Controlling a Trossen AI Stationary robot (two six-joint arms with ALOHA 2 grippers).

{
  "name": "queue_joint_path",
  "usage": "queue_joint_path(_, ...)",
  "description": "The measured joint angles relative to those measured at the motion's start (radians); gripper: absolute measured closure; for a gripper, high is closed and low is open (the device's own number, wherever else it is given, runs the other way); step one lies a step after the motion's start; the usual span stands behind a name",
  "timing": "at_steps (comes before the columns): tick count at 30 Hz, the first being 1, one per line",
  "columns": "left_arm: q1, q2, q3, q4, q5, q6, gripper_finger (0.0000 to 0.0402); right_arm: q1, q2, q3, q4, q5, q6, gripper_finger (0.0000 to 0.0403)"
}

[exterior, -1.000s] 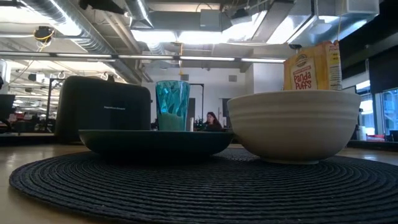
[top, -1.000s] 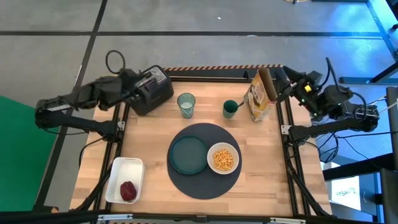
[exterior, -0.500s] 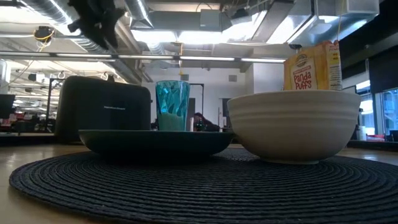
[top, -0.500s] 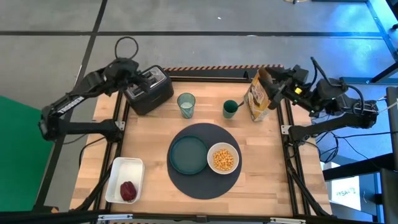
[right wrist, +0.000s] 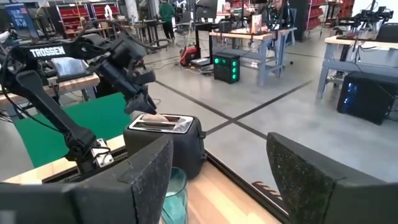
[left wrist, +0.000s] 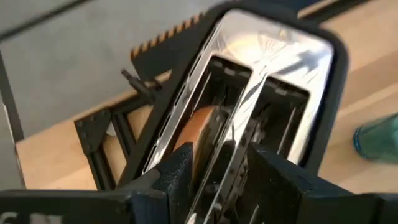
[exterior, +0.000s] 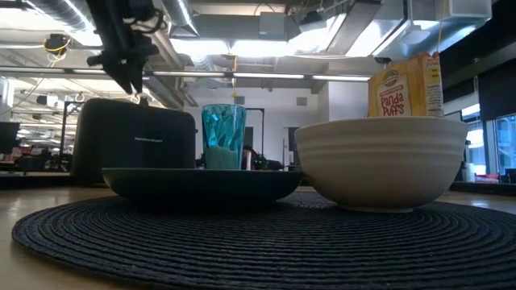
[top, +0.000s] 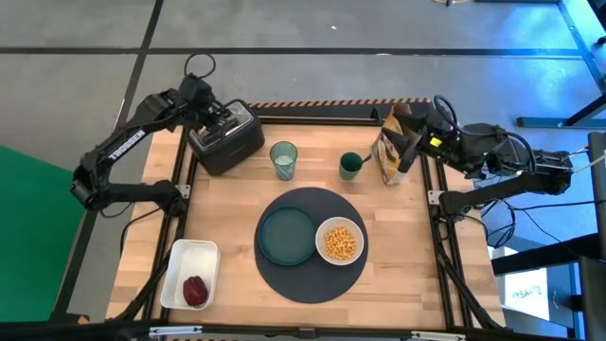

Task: Arrange a breakfast setting
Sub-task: Put the bagel on the blue plate

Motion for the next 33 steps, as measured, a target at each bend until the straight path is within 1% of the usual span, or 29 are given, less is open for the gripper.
queue_joint_path(5, 0.054, 0.036, 0.001, -0.038, 0.049, 0.033, 0.0255, 0.000, 0.001, 0.000, 0.000, 0.000, 0.039, 0.0153)
queue_joint_path(11, 0.068, 0.040, 0.001, -0.063, 0.066, 0.090, 0.0259, 0.000, 0.001, 0.000, 0.000, 0.001, 0.062, 0.0153)
queue_joint_path(17, 0.067, 0.040, 0.001, -0.058, 0.035, 0.092, 0.0284, 0.000, 0.001, 0.000, 0.001, 0.015, 0.087, 0.0153)
queue_joint_path(22, 0.067, 0.039, 0.001, -0.056, 0.035, 0.091, 0.0288, 0.000, 0.001, 0.000, 0.002, 0.051, 0.087, 0.0153)
queue_joint_path(27, 0.066, 0.034, 0.001, -0.047, 0.022, 0.106, 0.0288, 0.000, 0.001, 0.000, 0.004, 0.055, 0.105, 0.0153)
queue_joint_path(31, 0.046, 0.034, 0.001, -0.022, -0.047, 0.119, 0.0274, 0.000, 0.001, 0.000, 0.001, 0.054, 0.127, 0.0153)
queue_joint_path(33, 0.037, 0.036, 0.001, -0.018, -0.064, 0.123, 0.0263, 0.000, 0.001, 0.000, 0.001, 0.054, 0.128, 0.0153)
